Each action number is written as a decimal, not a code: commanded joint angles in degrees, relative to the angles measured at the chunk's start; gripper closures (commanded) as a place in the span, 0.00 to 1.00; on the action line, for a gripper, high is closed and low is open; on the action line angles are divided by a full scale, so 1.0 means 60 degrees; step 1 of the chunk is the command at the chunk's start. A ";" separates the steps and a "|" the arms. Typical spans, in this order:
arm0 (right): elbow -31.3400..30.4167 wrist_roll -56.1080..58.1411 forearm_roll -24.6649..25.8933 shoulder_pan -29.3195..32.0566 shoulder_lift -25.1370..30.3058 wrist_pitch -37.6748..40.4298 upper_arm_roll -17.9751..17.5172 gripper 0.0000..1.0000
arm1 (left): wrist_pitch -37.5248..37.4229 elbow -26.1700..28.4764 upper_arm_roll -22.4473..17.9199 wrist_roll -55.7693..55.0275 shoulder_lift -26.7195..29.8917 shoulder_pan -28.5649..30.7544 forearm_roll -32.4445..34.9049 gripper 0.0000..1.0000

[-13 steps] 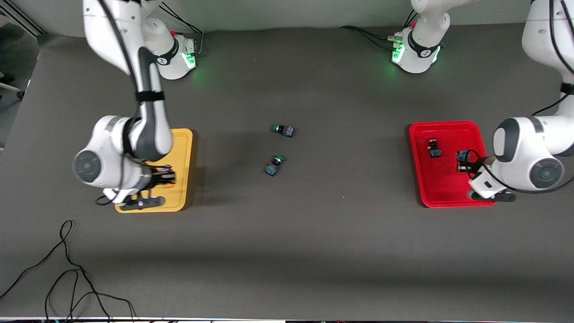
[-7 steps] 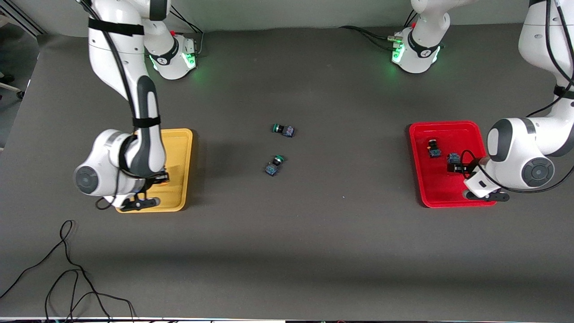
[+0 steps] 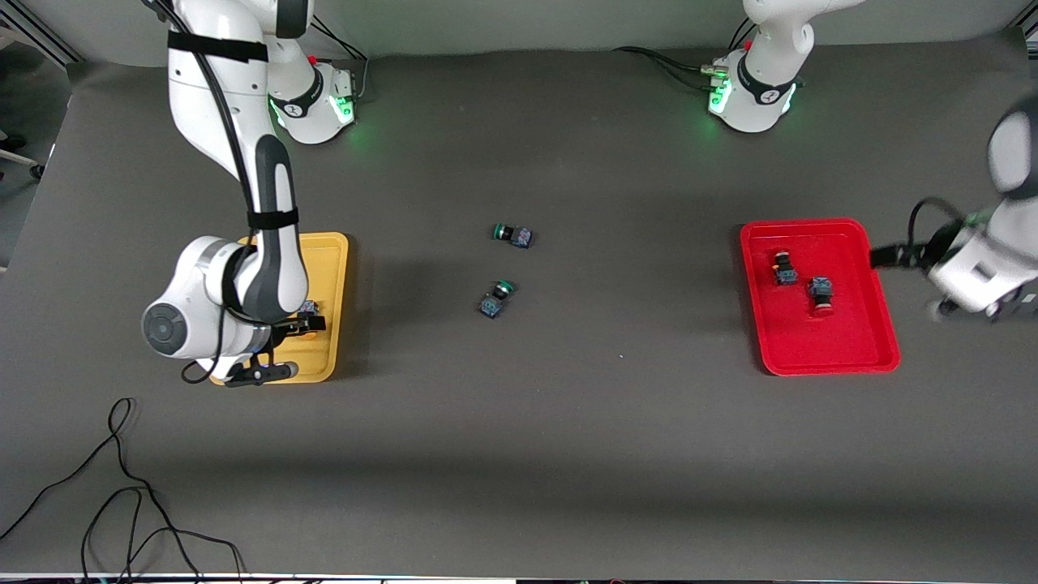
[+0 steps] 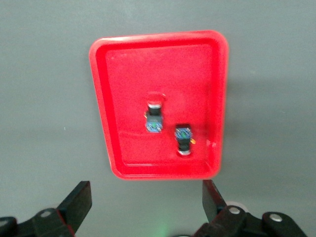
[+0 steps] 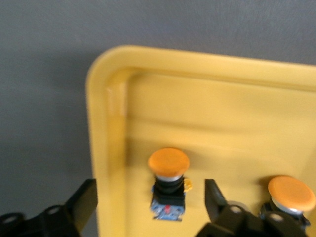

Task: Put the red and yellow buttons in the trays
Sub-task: 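Lower and release both buttons into their trays, then lift both grippers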

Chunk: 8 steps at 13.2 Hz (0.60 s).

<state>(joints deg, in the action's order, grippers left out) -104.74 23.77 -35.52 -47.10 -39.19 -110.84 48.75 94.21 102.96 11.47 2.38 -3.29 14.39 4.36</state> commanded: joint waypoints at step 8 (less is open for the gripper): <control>0.2706 -0.1337 0.1581 -0.0366 0.1796 0.3371 0.1411 0.00 | -0.0978 -0.0943 -0.0022 0.0513 0.1529 -0.0157 -0.0257 0.00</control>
<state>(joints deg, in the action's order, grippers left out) -88.36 19.47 -29.35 -48.04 -32.93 -91.36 57.27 91.80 101.18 11.57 4.24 7.33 13.99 3.29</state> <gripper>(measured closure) 0.000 0.000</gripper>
